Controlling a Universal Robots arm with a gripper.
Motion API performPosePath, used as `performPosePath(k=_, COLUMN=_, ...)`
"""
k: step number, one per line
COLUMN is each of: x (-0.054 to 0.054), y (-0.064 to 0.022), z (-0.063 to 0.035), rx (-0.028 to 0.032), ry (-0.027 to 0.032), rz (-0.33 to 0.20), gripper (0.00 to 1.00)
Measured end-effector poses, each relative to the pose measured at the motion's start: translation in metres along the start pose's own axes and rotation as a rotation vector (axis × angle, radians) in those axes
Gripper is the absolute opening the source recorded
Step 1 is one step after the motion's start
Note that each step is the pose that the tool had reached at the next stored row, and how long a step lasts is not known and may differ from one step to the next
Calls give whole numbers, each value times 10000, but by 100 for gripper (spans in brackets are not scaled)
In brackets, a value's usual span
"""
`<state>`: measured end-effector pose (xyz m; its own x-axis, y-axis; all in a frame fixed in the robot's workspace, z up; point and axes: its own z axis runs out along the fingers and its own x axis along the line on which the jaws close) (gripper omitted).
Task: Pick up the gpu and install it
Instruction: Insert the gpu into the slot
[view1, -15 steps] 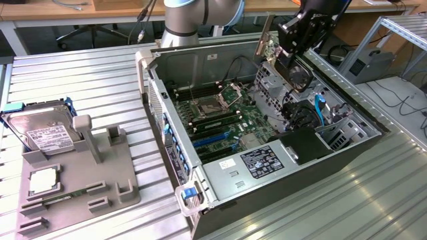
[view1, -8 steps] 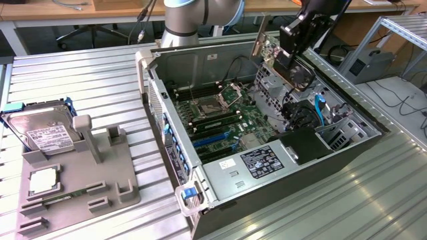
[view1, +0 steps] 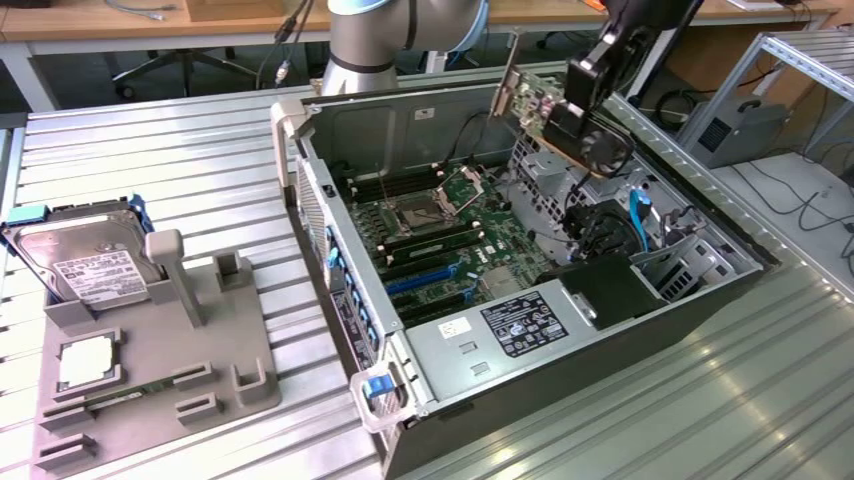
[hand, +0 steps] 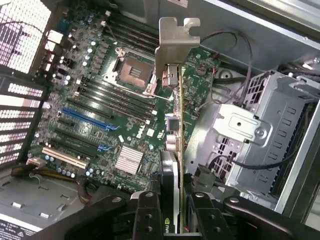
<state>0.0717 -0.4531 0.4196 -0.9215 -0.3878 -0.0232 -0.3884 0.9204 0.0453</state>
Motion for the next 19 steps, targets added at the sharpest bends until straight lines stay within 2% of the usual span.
performPosePath(k=2, x=-1, y=3, z=1, rx=-14, ry=27, rz=-612, gripper=27)
performPosePath(k=11, x=-6, y=14, z=1, rx=-54, ry=105, rz=-2331, gripper=27)
performPosePath(k=14, x=-8, y=20, z=2, rx=-73, ry=143, rz=-3151, gripper=27)
performPosePath(k=19, x=-11, y=26, z=2, rx=-91, ry=180, rz=-3957, gripper=27)
